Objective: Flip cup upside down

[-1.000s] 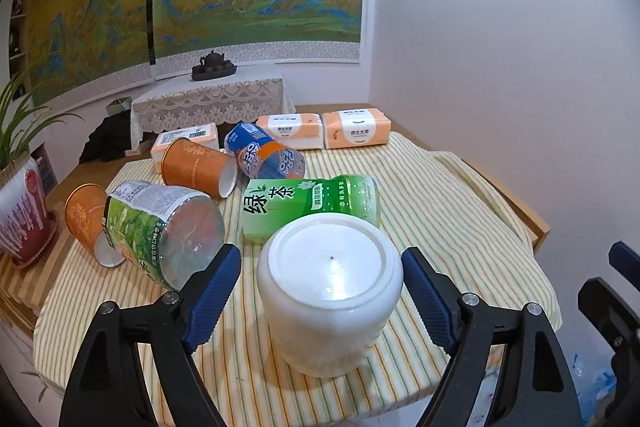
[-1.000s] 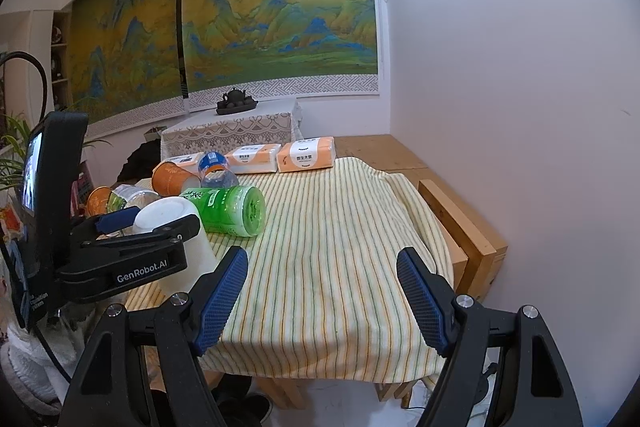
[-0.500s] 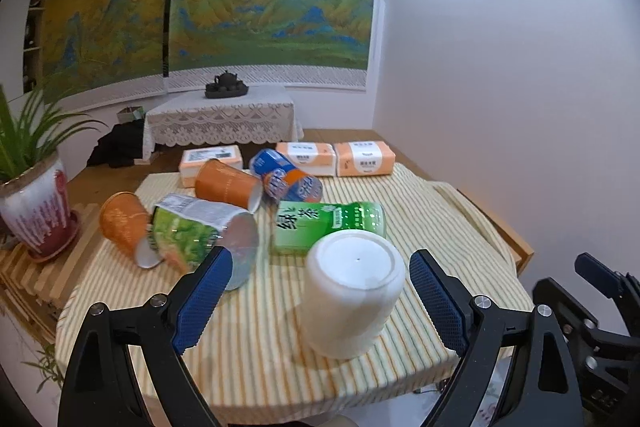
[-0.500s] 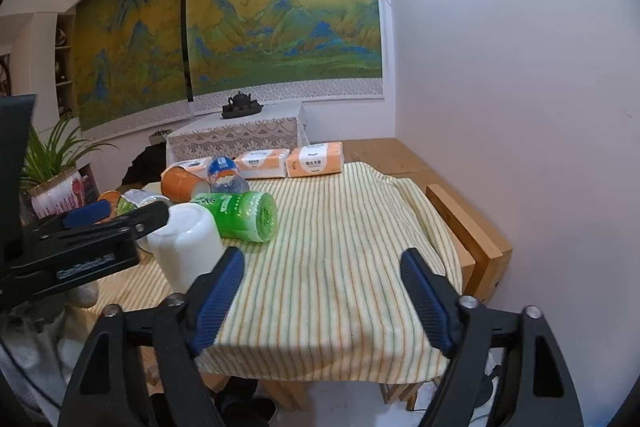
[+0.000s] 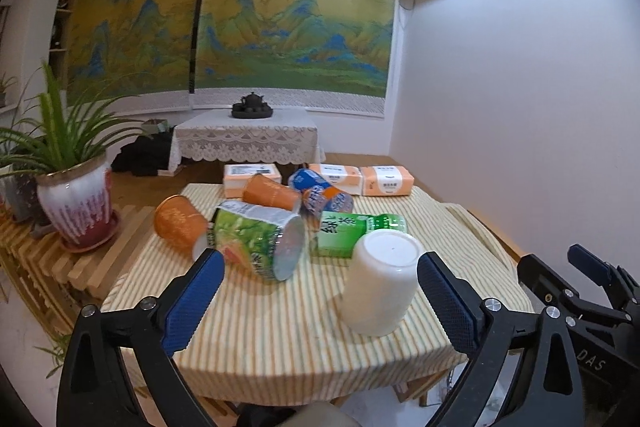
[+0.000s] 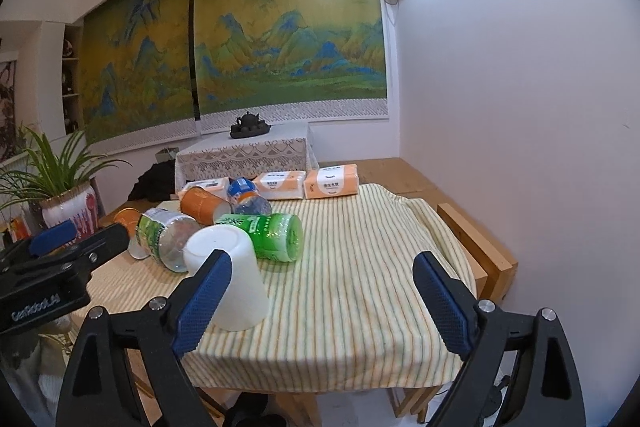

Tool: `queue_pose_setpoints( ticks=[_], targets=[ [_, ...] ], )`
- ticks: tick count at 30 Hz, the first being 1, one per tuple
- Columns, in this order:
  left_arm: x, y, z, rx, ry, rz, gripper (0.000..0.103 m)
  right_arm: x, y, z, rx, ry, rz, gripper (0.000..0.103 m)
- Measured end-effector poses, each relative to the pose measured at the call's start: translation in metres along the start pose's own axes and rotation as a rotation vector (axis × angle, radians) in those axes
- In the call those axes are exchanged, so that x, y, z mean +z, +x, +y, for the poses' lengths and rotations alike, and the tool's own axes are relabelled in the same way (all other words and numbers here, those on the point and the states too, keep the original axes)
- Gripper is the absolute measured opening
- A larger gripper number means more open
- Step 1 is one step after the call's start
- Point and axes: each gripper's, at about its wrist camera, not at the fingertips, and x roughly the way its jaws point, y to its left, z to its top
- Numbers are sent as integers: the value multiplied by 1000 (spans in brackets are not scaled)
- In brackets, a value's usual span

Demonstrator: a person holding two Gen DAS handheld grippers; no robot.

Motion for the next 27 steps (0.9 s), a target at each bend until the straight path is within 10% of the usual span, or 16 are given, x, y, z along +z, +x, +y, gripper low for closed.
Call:
queue_pose_setpoints(
  ticks=[27],
  targets=[
    [-8, -35, 26, 94, -18, -38, 102, -7, -10, 17, -8, 16, -46, 100]
  ],
)
